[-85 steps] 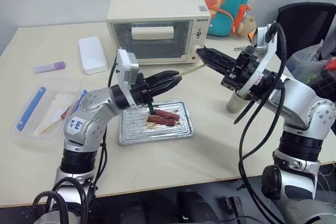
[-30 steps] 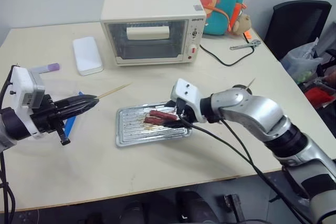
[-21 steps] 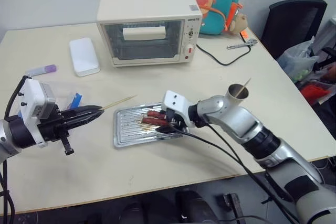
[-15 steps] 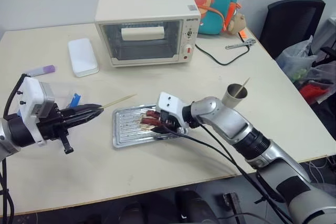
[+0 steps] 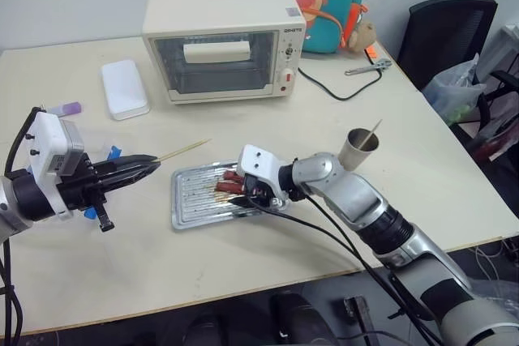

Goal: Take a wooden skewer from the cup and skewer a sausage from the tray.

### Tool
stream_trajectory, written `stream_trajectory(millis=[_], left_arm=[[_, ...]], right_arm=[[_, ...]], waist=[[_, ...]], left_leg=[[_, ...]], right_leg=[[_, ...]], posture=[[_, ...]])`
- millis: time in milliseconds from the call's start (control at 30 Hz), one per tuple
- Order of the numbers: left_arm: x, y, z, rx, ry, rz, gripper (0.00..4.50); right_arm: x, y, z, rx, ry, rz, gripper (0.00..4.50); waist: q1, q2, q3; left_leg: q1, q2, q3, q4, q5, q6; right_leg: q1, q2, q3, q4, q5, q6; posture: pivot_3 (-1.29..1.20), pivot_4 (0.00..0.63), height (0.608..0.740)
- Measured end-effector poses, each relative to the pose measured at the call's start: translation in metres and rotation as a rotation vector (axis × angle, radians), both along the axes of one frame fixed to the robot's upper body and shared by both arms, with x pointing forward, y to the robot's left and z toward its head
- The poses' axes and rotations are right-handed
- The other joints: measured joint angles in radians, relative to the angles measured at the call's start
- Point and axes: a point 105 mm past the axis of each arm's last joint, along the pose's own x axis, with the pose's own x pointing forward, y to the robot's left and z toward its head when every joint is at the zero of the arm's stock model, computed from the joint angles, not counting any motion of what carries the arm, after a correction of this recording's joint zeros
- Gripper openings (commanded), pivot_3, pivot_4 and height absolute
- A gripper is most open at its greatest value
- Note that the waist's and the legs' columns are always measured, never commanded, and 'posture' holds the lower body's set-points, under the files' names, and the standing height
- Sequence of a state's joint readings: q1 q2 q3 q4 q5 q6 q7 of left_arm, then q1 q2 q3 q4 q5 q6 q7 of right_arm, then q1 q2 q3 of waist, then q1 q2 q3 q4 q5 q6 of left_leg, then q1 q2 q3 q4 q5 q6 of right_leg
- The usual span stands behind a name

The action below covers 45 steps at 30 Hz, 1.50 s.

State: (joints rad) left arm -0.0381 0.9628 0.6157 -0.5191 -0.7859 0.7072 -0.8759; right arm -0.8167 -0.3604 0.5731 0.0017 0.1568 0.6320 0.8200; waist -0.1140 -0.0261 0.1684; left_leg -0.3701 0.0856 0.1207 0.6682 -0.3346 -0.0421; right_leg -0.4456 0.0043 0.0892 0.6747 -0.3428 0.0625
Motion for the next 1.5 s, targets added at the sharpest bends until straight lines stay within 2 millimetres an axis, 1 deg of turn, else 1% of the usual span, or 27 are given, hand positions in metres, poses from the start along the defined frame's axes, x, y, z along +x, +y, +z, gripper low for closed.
stream_trajectory(millis=[100, 467, 567, 667, 767, 800, 1033, 1200, 1300, 1333, 1400, 1500], left_arm=[[0.001, 0.001, 0.0, -0.002, 0.002, 0.002, 0.0], [0.002, 0.001, 0.001, 0.001, -0.009, 0.004, 0.0], [0.003, 0.001, 0.001, 0.004, -0.015, 0.004, 0.0], [0.003, 0.0, 0.001, 0.006, -0.018, 0.0, 0.0], [0.004, 0.0, 0.001, 0.008, -0.022, -0.003, 0.0], [0.004, -0.001, 0.001, 0.009, -0.022, -0.007, 0.0], [0.006, -0.003, 0.002, 0.014, -0.031, -0.01, 0.0], [0.007, -0.004, 0.004, 0.018, -0.041, -0.015, 0.0], [0.007, -0.004, 0.004, 0.021, -0.046, -0.012, 0.0], [0.007, -0.004, 0.004, 0.022, -0.046, -0.012, 0.0], [0.007, -0.004, 0.005, 0.023, -0.049, -0.011, 0.0], [0.008, -0.004, 0.005, 0.024, -0.05, -0.011, 0.0]], right_arm=[[-0.001, -0.001, -0.005, -0.003, 0.014, -0.004, 3.48], [0.002, 0.006, -0.009, 0.012, 0.027, -0.011, 3.48], [0.006, 0.003, -0.015, -0.002, 0.052, -0.033, 3.48], [0.008, 0.002, -0.016, 0.006, 0.065, -0.042, 2.97], [0.008, 0.002, -0.016, 0.01, 0.075, -0.043, 2.14], [0.007, 0.003, -0.016, 0.011, 0.077, -0.042, 1.93], [0.008, 0.004, -0.016, 0.016, 0.087, -0.046, 1.93], [0.013, 0.005, -0.017, 0.048, 0.104, -0.068, 1.93], [0.014, 0.007, -0.017, 0.052, 0.099, -0.07, 1.46], [0.014, 0.007, -0.017, 0.053, 0.098, -0.07, 1.13], [0.014, 0.007, -0.017, 0.052, 0.098, -0.07, 0.65], [0.014, 0.007, -0.016, 0.052, 0.099, -0.067, 0.65]], waist=[[0.0, 0.0, 0.0], [-0.001, 0.0, 0.0], [-0.001, 0.0, 0.0], [-0.002, 0.0, 0.0], [-0.003, 0.0, 0.0], [-0.003, 0.0, 0.0], [-0.006, -0.001, 0.0], [-0.011, -0.001, -0.001], [-0.014, -0.001, -0.001], [-0.016, -0.001, -0.001], [-0.018, -0.001, -0.001], [-0.022, -0.001, -0.001]], left_leg=[[0.0, 0.0, 0.0, 0.0, 0.0, 0.0], [0.0, 0.0, 0.0, 0.0, 0.0, 0.0], [0.0, 0.0, 0.0, 0.001, 0.0, 0.0], [0.0, 0.0, 0.0, 0.001, 0.0, 0.0], [0.0, 0.0, 0.0, 0.001, 0.0, 0.0], [0.0, 0.0, 0.0, 0.001, 0.0, 0.0], [0.0, 0.0, 0.0, 0.001, 0.0, 0.0], [0.0, 0.0, 0.0, 0.002, 0.0, 0.0], [0.001, 0.0, 0.0, 0.002, 0.0, -0.001], [0.001, 0.0, 0.0, 0.002, 0.0, -0.001], [0.0, 0.0, -0.001, 0.002, 0.0, -0.001], [0.001, 0.0, -0.001, 0.001, 0.0, -0.001]], right_leg=[[0.0, 0.0, 0.0, 0.0, 0.0, 0.0], [0.0, 0.0, 0.0, 0.001, 0.0, 0.0], [0.0, 0.0, 0.0, 0.001, 0.0, 0.0], [0.0, 0.0, 0.0, 0.001, 0.0, 0.0], [0.0, 0.0, 0.0, 0.002, 0.0, 0.0], [0.0, 0.0, 0.0, 0.002, 0.0, 0.0], [0.0, 0.0, 0.0, 0.002, 0.0, 0.0], [0.0, 0.0, 0.0, 0.004, 0.0, 0.0], [0.0, 0.0, 0.0, 0.004, 0.0, 0.0], [0.0, 0.0, 0.0, 0.004, 0.0, 0.0], [0.0, 0.0, -0.001, 0.005, 0.0, 0.0], [0.0, 0.0, -0.001, 0.005, 0.0, 0.0]], posture=[[0.0, 0.15, 0.74], [0.0, 0.15, 0.74], [0.0, 0.15, 0.74], [0.0, 0.15, 0.74], [0.0, 0.15, 0.74], [0.0, 0.15, 0.74], [0.0, 0.15, 0.74], [0.0, 0.15, 0.74], [0.0, 0.15, 0.74], [0.0, 0.15, 0.74], [0.0, 0.15, 0.74], [0.0, 0.15, 0.74]])
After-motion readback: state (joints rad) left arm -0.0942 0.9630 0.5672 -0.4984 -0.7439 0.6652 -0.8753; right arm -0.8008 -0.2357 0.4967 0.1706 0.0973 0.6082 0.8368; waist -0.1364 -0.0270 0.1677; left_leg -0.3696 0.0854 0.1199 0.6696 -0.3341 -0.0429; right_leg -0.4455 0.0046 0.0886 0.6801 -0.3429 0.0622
